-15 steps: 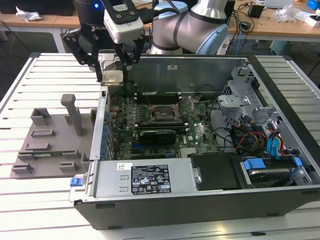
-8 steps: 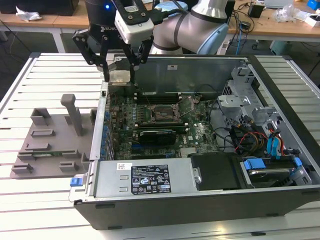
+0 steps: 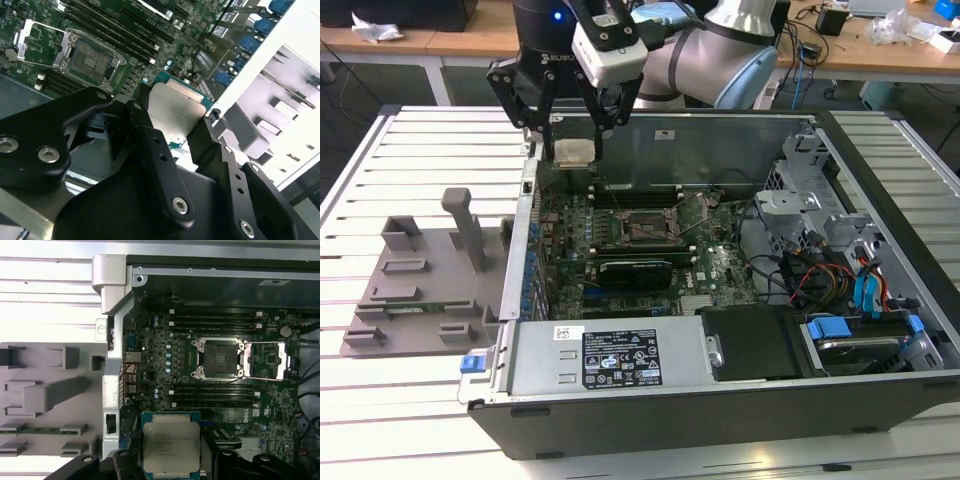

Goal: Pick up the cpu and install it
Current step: 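Pick up the cpu and move it towards the insertion slot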

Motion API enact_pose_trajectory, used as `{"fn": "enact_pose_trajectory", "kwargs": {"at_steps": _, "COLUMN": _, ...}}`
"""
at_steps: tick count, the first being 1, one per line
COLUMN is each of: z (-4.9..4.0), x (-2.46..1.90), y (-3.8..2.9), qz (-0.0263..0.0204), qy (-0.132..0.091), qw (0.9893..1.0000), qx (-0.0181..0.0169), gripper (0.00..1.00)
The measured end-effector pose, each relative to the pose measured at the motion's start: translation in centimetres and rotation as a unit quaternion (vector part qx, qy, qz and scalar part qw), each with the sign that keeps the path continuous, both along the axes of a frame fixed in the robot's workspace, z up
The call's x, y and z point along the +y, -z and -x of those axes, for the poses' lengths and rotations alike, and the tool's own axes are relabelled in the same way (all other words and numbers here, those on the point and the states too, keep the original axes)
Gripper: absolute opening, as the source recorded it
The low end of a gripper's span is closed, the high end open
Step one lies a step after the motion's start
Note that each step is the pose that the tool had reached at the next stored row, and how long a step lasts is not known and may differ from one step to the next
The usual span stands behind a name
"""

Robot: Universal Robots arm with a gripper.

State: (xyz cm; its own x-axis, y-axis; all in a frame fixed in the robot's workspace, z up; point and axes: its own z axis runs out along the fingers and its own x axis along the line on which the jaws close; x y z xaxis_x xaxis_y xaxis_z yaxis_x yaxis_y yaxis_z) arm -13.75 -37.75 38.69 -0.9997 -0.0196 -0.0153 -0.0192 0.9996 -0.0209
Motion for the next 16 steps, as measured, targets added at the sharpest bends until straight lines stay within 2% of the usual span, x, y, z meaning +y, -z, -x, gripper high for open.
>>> {"fn": "enact_pose_trajectory", "kwargs": {"at_steps": 9, "z": -1.74, "x": 0.88, "y": 0.58, "qz": 0.0000, "qy": 0.000, "qw": 1.0000, "qx": 0.0009, "gripper": 0.55}}
{"fn": "enact_pose_trajectory", "kwargs": {"at_steps": 12, "z": -2.65, "x": 1.41, "y": 0.89, "qz": 0.0000, "qy": 0.000, "qw": 1.0000, "qx": 0.0017, "gripper": 0.55}}
{"fn": "enact_pose_trajectory", "kwargs": {"at_steps": 16, "z": -3.21, "x": 1.85, "y": 1.11, "qz": -0.0001, "qy": 0.000, "qw": 1.0000, "qx": 0.0019, "gripper": 0.55}}
